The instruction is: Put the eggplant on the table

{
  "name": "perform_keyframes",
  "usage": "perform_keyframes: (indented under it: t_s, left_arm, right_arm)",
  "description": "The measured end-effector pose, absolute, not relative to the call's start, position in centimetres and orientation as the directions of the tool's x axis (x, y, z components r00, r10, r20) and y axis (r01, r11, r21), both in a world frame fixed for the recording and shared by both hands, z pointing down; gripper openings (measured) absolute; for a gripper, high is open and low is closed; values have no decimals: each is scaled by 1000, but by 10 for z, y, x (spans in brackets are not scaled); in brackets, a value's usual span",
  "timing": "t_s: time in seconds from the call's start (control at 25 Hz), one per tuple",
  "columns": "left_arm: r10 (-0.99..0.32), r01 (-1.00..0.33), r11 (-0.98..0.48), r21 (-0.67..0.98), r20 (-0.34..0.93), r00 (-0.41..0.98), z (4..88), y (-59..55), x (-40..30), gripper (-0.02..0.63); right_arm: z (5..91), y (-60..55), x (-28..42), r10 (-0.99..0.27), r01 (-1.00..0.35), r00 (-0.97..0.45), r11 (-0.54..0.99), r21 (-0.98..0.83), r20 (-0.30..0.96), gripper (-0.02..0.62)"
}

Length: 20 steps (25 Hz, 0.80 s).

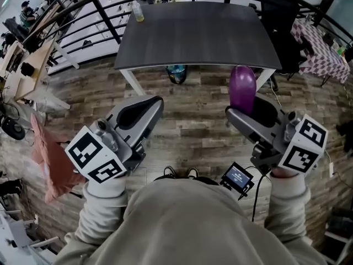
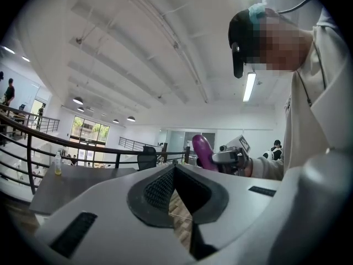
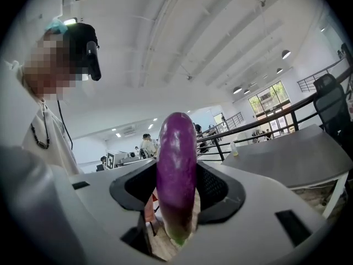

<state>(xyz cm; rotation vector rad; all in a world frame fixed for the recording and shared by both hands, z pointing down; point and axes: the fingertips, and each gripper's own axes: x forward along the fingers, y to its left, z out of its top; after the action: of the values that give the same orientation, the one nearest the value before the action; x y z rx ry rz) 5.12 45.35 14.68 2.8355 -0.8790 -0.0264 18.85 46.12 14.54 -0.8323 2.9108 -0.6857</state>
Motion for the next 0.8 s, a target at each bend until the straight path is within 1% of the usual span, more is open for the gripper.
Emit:
perform_keyframes:
  t_s: [0.24,0.44,0.8]
  left_arm:
    - [-547,-548,-821,160,54,835,153,461,58,6]
    - [-565,-558,-813,167,3,825,145,444,52,6]
    - [-504,-497,-852,166,-6,863,150,422,67,6]
  right_arm:
    - [151,462,192,-492,-469,-868,770,-432,67,221]
    - [147,447,193,-498,-473,-865,769,-429,62,221]
    - [148,429,195,-521,-496,-851,752,-433,70,221]
